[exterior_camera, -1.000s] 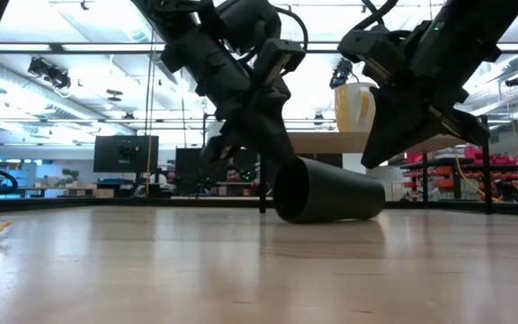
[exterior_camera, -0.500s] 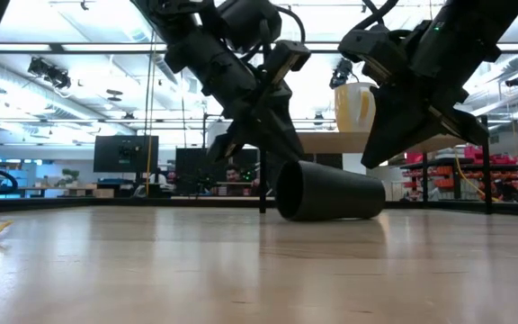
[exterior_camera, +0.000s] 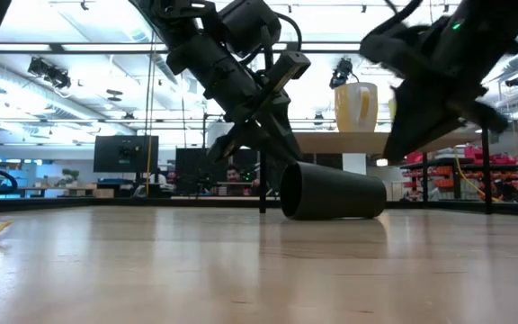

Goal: Stack small to large cups/mugs on shelf
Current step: Put the black cup on the shelf

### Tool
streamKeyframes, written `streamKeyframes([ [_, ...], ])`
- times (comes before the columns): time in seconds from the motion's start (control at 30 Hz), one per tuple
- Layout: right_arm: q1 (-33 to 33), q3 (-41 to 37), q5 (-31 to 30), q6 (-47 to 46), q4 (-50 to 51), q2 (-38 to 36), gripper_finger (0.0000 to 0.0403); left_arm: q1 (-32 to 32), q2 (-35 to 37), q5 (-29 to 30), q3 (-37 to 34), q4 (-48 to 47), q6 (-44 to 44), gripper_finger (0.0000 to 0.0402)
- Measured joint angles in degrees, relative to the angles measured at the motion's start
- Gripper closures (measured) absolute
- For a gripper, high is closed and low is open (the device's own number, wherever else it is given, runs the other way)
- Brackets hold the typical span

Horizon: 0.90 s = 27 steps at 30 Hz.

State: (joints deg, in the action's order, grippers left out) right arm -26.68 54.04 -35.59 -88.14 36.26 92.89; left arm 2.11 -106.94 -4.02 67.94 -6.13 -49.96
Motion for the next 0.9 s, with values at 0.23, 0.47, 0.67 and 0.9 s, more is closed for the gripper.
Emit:
streamKeyframes([
  [0.23,-0.03,-1.85,-1.27,-3.73,9.8,-6.34,0.0402,-0.04,0.0,0.38,0.0,-0.11,0.05,0.035],
  [0.47,0.72,-18.26,-3.4,-5.53,-9.4,-17.42,0.0402,-0.02,0.0,0.4,0.0,-0.11,0.2,0.0344],
  [0.67,2.11,-23.74,-6.37,-8.15,-9.05,-23.6,0.0402,-0.02,0.0,0.4,0.0,-0.09,0.18,0.0341],
  [0.9,8.34,-26.45,-5.47,-4.92,-12.0,-25.16,0.0402,-0.02,0.0,1.14,0.0,-0.04,0.18,0.0345],
])
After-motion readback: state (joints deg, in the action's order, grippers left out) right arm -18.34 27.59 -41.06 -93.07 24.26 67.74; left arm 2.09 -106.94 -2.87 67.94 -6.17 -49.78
